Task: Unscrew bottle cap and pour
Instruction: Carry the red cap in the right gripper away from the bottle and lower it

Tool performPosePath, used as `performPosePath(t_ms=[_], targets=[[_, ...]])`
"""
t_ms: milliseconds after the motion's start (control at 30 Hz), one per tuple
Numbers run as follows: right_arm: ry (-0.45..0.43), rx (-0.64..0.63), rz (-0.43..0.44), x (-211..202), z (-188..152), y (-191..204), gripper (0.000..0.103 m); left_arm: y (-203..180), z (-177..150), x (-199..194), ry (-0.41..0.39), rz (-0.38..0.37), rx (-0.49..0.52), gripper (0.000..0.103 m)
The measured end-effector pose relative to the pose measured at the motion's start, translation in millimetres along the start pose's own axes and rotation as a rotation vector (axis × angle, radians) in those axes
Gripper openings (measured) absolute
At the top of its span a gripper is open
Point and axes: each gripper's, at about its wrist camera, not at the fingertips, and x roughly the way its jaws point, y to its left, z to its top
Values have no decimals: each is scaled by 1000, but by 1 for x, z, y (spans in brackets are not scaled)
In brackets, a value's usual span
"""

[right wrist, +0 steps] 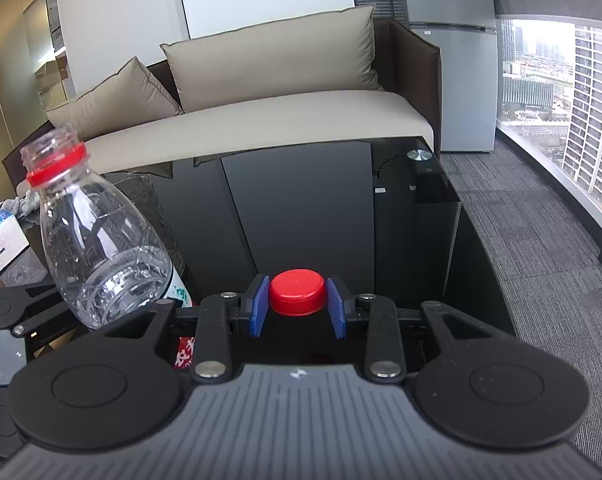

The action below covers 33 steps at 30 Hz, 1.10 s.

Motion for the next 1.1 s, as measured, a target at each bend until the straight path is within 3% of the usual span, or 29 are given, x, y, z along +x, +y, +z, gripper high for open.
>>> performPosePath(t_ms=[1100], targets=[[117,14,-22,13,-13,-5,34,2,1,2,0,0,0,58]])
